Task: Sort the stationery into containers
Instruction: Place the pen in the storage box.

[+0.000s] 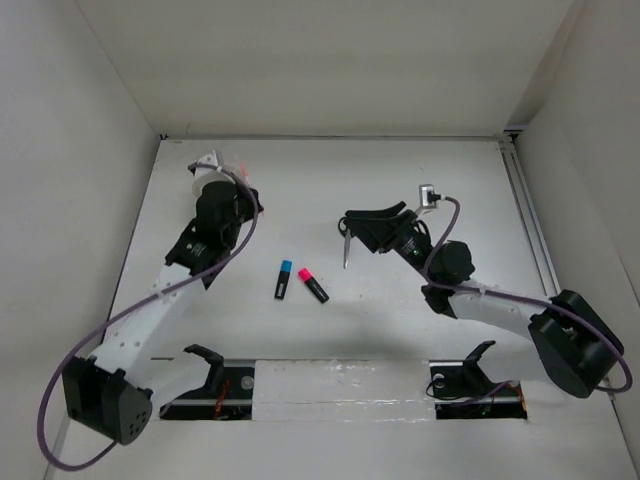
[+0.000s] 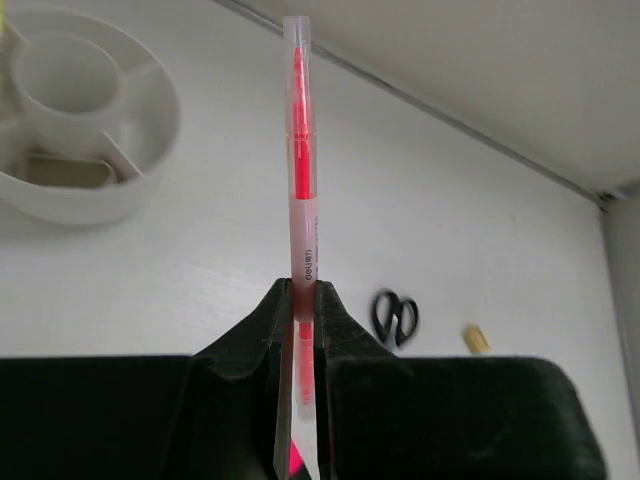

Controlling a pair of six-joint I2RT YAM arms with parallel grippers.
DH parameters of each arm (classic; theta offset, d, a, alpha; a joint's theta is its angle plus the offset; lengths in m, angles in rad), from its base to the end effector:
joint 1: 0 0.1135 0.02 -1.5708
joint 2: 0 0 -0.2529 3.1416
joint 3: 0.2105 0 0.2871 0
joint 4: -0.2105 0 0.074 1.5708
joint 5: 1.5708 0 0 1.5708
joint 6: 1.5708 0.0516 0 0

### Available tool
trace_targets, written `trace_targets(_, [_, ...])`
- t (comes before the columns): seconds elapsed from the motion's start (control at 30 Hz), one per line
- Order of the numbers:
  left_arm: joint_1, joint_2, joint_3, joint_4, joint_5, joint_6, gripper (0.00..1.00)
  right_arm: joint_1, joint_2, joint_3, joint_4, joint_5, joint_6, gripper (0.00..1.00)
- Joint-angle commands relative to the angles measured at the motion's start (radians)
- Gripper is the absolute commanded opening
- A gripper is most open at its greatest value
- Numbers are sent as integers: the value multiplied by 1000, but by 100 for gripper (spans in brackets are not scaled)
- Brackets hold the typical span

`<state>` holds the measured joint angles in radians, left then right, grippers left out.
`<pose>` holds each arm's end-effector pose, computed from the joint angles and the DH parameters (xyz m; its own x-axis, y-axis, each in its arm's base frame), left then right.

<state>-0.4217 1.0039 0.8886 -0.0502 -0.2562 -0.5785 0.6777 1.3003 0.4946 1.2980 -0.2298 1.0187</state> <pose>0.2720 -0.1077 0.3337 -0.2177 -0.4821 -0.8487 0.0584 0.8615 -0.5043 0.2261 0.1970 0.2550 -0.4598 0.6941 -0.5539 -0.7157 0.0795 0.6939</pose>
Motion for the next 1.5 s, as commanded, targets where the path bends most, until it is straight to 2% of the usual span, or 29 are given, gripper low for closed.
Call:
trace_targets(0.0, [26,85,153,18,-268,80,0,-17,-102,-30,3,-39,-63,88])
trace_targets(0.07, [63,162,242,18,-304,141,0,-26,-154,-30,-90,-39,-110,88])
trace_targets(0.1, [84,183,265,18,-293,231,0,-26,-183,-30,-133,-39,-130,88])
trace_targets(0.17, [190,245,320,29,-192,297,0,-26,-268,-30,-268,-4,-172,88])
trace_targets(0.2, [281,265,344,38,-72,371,0,-26,-318,-30,-332,9,-193,89])
trace_targets(0.23, [282,283,345,38,-71,385,0,-26,-343,-30,-333,9,-203,89])
trace_targets(0.33, [408,325,345,81,-13,378,0,-26,-421,-30,-410,35,-227,89])
trace_targets(0.4, [469,373,335,119,84,378,0,-26,-449,-30,-459,35,-238,90])
trace_targets(0.53, [469,493,375,133,113,460,0,-26,-501,-18,-545,-25,-258,90])
trace_targets(0.6, [469,519,345,173,187,511,0,-26,-528,-8,-586,-38,-267,90])
trace_targets(0.73, [469,574,309,233,158,574,0,-26,-599,13,-710,-59,-328,90])
trace_targets(0.83, [480,561,244,289,114,563,0,-26,-657,13,-782,-59,-359,90])
trace_targets(1.0, [480,561,207,360,69,614,0,-26,-691,4,-793,-22,-382,92])
trace_targets(1.47, [480,708,237,429,74,652,0,-26,-673,13,-793,-43,-382,92])
